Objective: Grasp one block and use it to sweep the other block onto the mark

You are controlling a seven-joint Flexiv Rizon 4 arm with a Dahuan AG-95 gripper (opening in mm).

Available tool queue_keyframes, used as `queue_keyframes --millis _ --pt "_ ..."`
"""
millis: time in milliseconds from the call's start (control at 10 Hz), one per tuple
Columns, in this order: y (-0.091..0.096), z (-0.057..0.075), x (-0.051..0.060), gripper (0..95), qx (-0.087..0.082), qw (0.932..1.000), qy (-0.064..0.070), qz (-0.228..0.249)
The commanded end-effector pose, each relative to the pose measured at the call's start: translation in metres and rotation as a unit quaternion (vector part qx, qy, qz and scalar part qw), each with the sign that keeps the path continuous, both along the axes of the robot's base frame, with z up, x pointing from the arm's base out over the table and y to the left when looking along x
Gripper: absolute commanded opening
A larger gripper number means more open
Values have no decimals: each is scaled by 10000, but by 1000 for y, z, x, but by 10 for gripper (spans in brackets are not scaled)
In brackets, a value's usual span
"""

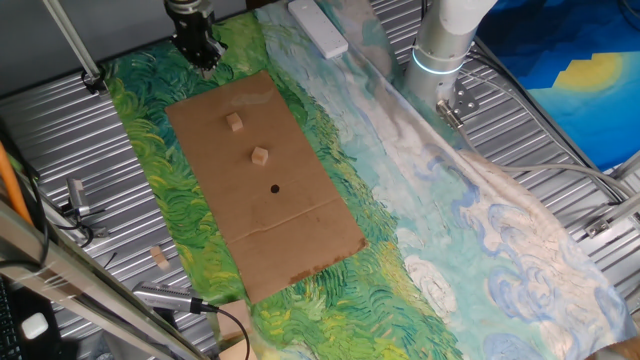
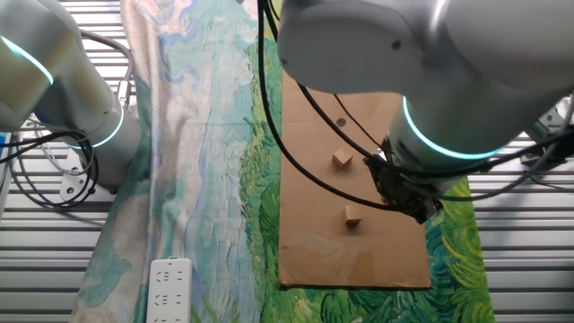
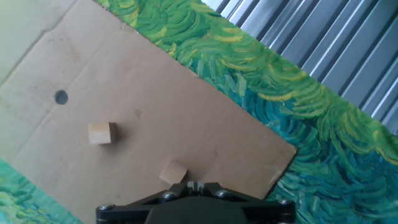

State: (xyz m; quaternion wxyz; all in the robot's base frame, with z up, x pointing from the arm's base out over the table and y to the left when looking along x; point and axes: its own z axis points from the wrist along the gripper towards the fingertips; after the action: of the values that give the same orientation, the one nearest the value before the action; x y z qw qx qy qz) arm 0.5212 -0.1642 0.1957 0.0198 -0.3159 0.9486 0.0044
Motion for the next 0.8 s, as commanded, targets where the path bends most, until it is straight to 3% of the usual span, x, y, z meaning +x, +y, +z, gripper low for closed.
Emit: queue_keyframes --millis 100,800 --pt "0 0 0 0 33 10000 -6 -13" --pt "0 0 0 0 21 10000 -11 50"
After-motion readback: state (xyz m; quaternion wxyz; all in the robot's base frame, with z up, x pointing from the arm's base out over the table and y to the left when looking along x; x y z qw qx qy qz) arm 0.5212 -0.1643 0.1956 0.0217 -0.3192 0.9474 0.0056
